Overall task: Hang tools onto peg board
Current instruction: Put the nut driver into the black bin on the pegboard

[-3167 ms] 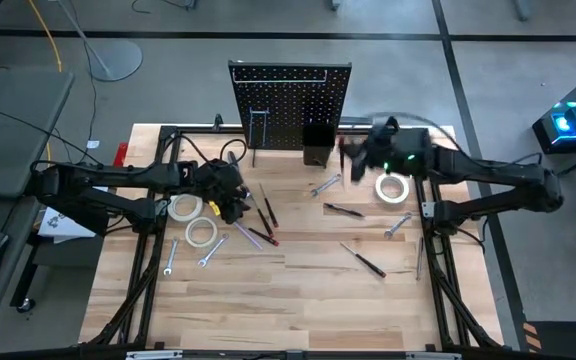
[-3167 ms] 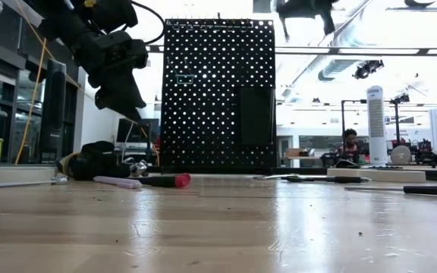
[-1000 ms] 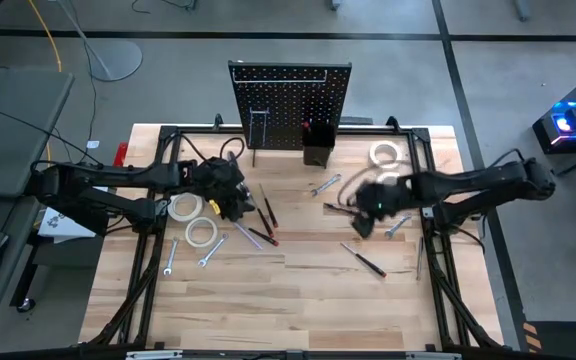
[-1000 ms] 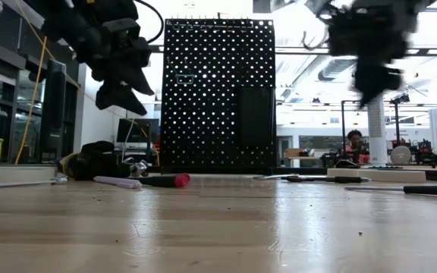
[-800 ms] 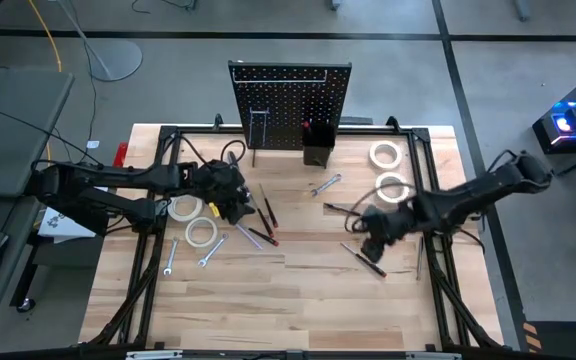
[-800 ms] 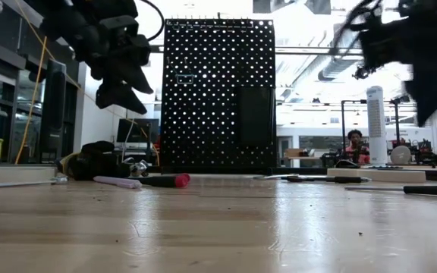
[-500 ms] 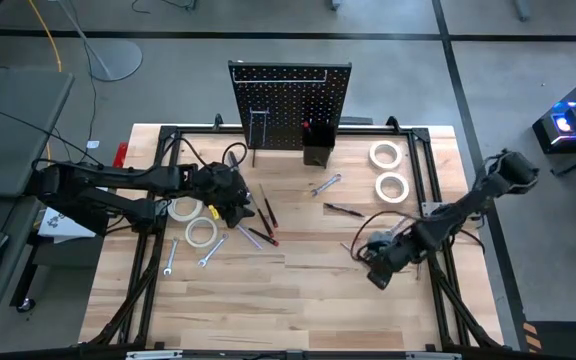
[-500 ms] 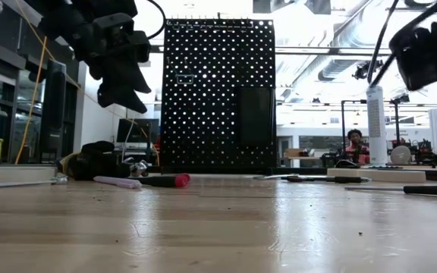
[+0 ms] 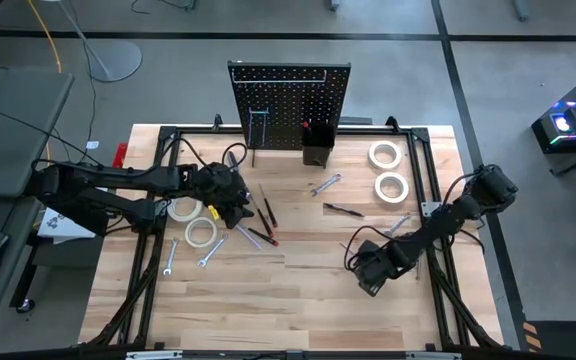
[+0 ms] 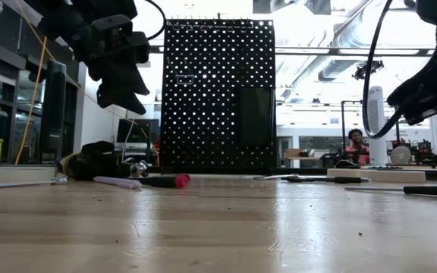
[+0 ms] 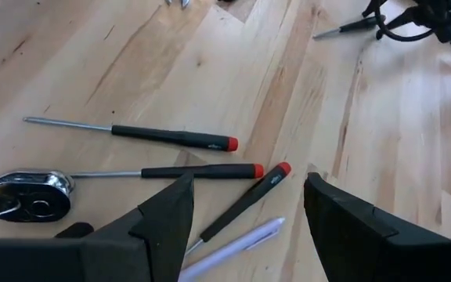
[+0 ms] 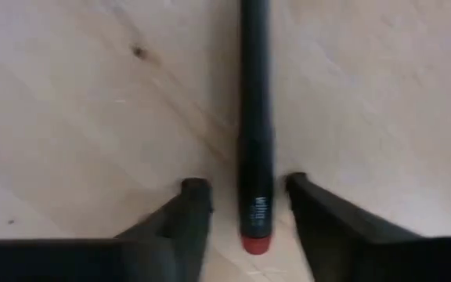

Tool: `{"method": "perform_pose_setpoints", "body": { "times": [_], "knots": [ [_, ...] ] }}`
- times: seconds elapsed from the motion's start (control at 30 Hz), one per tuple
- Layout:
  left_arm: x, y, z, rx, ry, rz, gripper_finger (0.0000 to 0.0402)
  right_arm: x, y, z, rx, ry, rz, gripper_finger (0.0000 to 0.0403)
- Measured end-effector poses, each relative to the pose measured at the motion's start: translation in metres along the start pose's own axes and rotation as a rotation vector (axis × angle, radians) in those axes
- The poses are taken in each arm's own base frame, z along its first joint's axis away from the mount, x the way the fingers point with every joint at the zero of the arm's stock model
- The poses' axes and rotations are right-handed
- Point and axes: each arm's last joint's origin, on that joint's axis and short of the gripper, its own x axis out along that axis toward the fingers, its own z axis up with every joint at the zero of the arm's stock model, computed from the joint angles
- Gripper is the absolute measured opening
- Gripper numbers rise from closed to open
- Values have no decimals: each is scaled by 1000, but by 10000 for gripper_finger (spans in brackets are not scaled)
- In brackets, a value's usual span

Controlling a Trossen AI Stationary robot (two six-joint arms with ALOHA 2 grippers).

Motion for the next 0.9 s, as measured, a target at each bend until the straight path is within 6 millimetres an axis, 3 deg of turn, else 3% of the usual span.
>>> {"method": "perform_pose_setpoints", "body": {
  "times": [0.1,0.13,0.27,0.33,0.5,0.67,0.8,0.9],
  "knots": [
    [0,-1,2,-21,-22,-13,223,-3,-4,-1,-19,-1,-17,38],
    [0,-2,4,-28,-41,-27,223,-6,-6,-2,-38,-6,-21,27],
    [-2,-9,17,-11,-167,-112,223,-28,-20,-8,-103,27,-99,24],
    [-5,-14,25,8,-249,-176,223,-50,-20,-10,-130,16,-52,3],
    [-15,-25,43,61,-445,-316,223,-113,-26,-14,-145,-114,55,5],
    [-29,-35,62,172,-560,-270,223,-169,-37,-8,-107,-314,82,3],
    [-32,-34,67,240,-596,-184,223,-173,-38,0,-172,-329,89,2],
    [-27,-30,60,238,-510,-134,223,-166,-25,7,-172,-342,223,1]
  ]
}}
